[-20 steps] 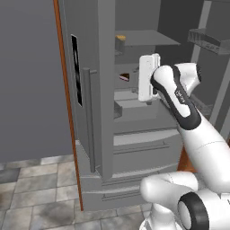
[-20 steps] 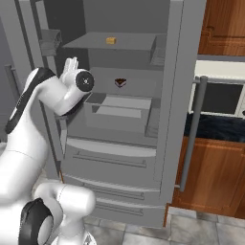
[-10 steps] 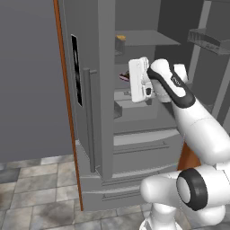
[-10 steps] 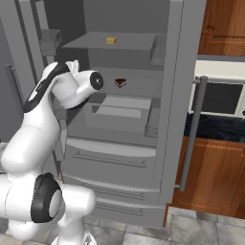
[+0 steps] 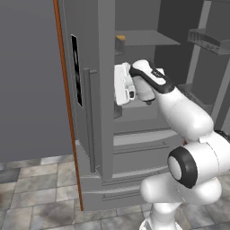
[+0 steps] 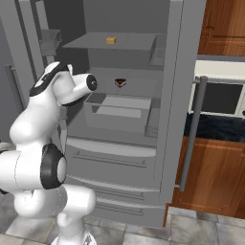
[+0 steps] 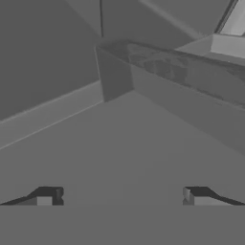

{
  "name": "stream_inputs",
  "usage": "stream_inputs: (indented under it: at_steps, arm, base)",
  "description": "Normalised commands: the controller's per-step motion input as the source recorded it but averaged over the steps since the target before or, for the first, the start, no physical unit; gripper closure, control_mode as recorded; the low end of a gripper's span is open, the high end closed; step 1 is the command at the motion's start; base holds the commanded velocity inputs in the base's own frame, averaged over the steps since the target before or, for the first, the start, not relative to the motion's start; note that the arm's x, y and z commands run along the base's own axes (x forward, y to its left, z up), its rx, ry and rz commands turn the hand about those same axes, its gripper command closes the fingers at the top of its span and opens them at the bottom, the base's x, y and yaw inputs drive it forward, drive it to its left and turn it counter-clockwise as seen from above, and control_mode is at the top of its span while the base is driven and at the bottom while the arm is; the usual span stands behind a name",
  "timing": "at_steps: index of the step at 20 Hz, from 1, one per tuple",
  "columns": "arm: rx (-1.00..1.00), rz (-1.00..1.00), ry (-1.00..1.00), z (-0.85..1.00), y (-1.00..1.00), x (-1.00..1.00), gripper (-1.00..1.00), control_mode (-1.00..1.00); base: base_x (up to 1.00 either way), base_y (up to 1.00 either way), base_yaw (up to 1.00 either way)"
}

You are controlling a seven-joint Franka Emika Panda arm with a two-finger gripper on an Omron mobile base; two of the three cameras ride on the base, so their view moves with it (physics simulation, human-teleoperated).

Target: Take the cakes from the fridge and place them on the empty tray on the dining counter.

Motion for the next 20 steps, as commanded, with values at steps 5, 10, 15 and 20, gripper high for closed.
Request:
stream_inputs:
  at_steps: [5, 10, 15, 20]
  arm:
    - [0.00, 0.00, -0.04, -0.07, 0.84, 0.12, -1.00, -1.00]
    - [0.00, 0.00, -0.11, -0.03, 1.00, -0.11, -1.00, -1.00]
    - [-0.02, 0.00, -0.10, -0.18, 1.00, -0.48, -1.00, -1.00]
    - [-0.04, 0.00, -0.10, -0.29, 1.00, -0.20, -1.00, -1.00]
  base:
    - [0.00, 0.00, 0.00]
    - [0.00, 0.00, 0.00]
    - [0.00, 0.00, 0.00]
    - [0.00, 0.00, 0.00]
